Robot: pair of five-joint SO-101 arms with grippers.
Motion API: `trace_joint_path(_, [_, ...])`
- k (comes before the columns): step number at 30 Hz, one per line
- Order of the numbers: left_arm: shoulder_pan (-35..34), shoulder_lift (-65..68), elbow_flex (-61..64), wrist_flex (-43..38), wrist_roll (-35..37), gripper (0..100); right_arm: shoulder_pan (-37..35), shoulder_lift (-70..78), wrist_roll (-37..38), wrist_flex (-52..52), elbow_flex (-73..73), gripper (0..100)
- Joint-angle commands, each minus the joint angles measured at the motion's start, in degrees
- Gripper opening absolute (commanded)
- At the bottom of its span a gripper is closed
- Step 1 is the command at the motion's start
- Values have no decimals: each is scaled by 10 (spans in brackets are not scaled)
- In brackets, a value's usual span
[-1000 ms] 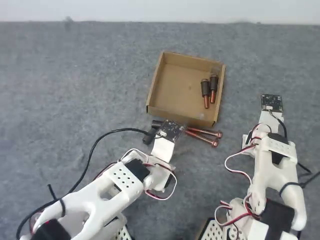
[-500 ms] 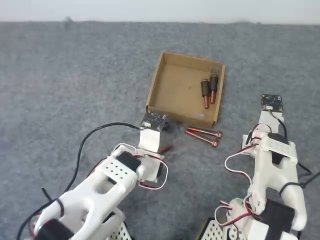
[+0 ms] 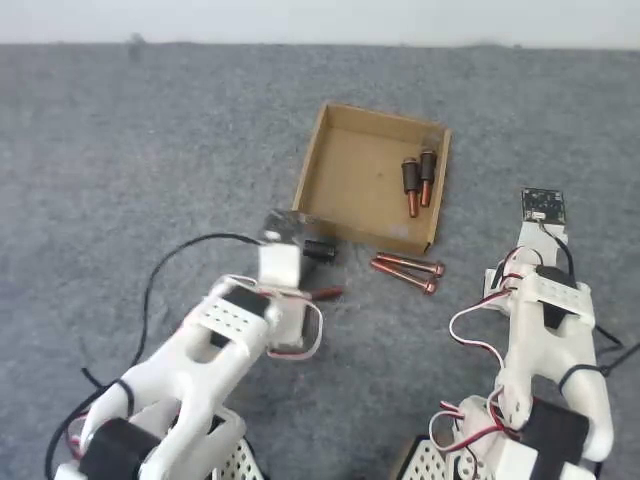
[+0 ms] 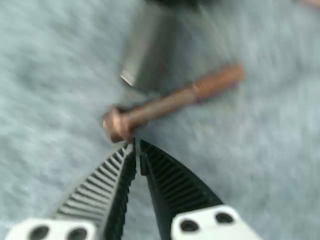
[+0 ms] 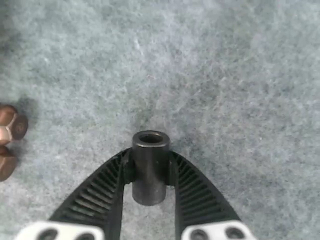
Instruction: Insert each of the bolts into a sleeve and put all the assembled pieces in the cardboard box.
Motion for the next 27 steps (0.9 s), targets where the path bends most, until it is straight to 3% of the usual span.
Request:
trace_joint_path(1, [-60, 0, -32, -65, 10, 11, -6, -27, 8, -9, -4, 8])
trace_joint_path(6, [-107, 1, -13, -196, 9, 11, -6, -27, 8, -8, -4, 8])
trace_joint_path(17, [-108, -5, -19, -198, 10, 12, -6, -27, 8, -8, -4, 8])
trace_joint_path(27, [-96, -149, -39, -25, 109, 21, -6, -27, 8, -8, -3, 8])
